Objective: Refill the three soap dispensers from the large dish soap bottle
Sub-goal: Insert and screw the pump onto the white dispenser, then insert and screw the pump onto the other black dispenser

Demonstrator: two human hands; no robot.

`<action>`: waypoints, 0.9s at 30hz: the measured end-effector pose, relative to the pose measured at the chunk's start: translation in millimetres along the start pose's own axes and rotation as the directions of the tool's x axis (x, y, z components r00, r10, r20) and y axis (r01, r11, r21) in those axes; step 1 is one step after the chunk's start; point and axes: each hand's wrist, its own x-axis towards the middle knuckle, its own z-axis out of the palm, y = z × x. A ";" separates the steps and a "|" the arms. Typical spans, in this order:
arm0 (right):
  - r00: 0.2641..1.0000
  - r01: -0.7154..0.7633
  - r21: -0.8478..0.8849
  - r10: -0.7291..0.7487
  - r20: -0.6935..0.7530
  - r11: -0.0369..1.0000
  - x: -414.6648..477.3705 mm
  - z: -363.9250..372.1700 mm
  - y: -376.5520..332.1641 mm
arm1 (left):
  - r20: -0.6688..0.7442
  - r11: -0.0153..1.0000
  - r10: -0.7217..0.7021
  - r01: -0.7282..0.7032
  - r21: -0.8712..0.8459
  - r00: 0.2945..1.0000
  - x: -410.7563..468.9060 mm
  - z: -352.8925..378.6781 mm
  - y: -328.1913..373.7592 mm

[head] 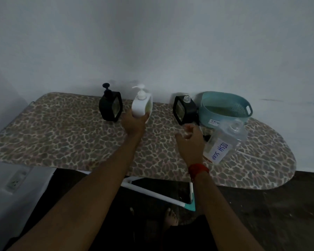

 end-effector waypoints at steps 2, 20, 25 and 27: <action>0.999 0.016 -0.044 -0.019 -0.050 0.999 20.2 9.0 -0.1 | -0.006 1.000 -0.006 0.006 0.013 1.000 10.8 10.0 -10.6; 0.984 -0.151 -0.164 0.132 -0.121 0.975 110.2 39.3 5.9 | -0.062 0.961 0.275 -0.272 0.048 0.960 -60.2 10.8 -37.3; 0.985 -0.169 -0.298 0.150 -0.085 0.939 107.5 31.4 1.0 | 0.374 0.957 0.237 -0.283 0.072 0.897 -92.1 27.6 -29.5; 0.986 -0.165 -0.319 0.149 -0.073 0.933 97.8 30.2 -2.4 | 0.502 0.963 0.170 -0.252 0.099 0.848 -88.2 38.9 -16.3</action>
